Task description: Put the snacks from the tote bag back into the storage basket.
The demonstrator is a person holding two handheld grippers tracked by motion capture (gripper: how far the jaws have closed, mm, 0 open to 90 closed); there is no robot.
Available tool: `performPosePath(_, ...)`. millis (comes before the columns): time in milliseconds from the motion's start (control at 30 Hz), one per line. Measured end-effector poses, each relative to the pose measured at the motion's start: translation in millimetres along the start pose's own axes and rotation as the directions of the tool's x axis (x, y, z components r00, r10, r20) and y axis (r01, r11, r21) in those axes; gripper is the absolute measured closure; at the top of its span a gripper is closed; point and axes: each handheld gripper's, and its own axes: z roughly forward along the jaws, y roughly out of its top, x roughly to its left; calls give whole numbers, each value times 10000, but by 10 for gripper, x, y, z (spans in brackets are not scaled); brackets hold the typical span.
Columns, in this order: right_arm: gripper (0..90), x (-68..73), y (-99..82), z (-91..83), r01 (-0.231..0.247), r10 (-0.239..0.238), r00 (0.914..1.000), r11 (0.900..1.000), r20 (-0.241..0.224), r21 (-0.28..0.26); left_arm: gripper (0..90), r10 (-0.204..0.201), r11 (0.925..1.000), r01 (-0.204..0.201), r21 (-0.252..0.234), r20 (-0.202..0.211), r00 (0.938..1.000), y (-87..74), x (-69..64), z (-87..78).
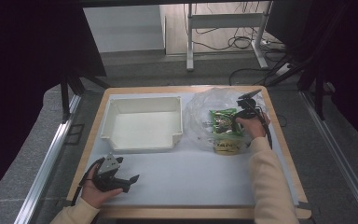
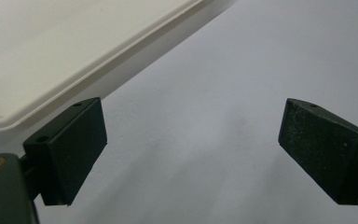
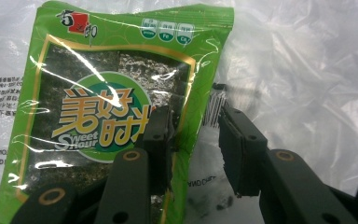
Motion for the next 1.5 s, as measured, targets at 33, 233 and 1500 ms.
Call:
performPosePath(33,644,9,3,11,-15,15,10000,10000,-3,73,79,15,10000,-15,19,14,10000,0,-2,4)
performPosePath(233,670,48,10,28,68,-69,10000,9998,71,194,79,27,10000,-27,69,19,10000,-2,-4,9)
performPosePath(1500,895,234,21,-16,-463,443,9958,9986,802,244,79,17,10000,-17,19,-10,10000,3,12,-7)
